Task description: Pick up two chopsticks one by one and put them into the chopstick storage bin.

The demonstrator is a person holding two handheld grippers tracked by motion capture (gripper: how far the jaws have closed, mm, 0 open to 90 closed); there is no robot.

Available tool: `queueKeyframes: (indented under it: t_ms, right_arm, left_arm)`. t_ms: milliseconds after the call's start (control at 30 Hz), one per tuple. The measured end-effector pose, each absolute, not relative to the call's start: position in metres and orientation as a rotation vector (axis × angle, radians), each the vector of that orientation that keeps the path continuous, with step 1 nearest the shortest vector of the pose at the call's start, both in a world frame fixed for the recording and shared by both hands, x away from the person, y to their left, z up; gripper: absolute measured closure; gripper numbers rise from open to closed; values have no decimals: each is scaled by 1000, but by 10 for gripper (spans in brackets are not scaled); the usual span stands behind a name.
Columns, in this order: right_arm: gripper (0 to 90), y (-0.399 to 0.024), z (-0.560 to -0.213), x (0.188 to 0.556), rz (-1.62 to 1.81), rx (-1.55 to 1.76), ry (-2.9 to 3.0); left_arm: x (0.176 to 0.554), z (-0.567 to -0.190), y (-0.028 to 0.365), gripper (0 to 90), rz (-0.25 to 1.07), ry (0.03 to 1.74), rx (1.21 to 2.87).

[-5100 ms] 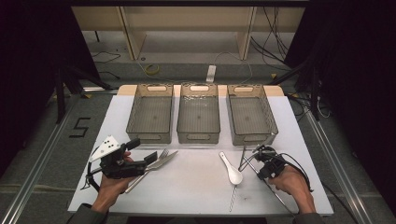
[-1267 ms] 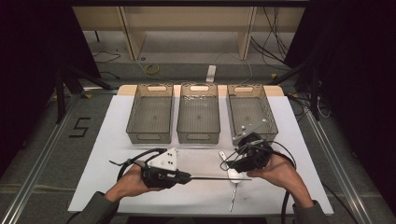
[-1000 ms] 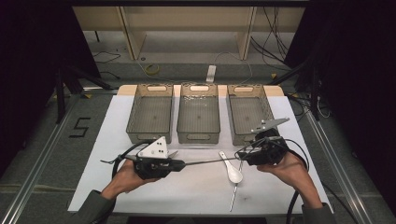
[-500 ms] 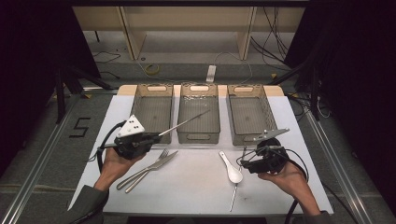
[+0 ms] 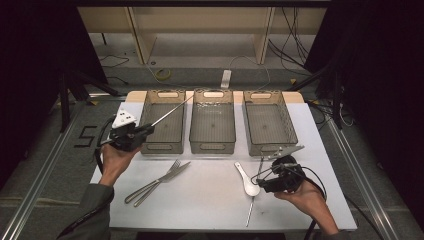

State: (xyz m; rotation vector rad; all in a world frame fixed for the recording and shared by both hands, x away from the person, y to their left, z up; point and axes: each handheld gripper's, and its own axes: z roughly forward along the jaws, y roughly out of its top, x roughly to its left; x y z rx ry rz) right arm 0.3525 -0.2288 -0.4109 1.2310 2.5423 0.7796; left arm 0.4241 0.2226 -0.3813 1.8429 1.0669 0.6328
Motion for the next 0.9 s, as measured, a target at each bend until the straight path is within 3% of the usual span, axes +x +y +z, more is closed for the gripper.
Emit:
queueKeyframes:
  t_ms: [333, 900]
  right_arm:
    - [298, -229, -415, 349, 772, 1235, 2547]
    - [295, -229, -417, 347, 768, 1228, 2556]
  left_arm:
    - [455, -401, 233, 835, 669, 1225, 1819]
    - [479, -424, 233, 830, 671, 1333, 1852]
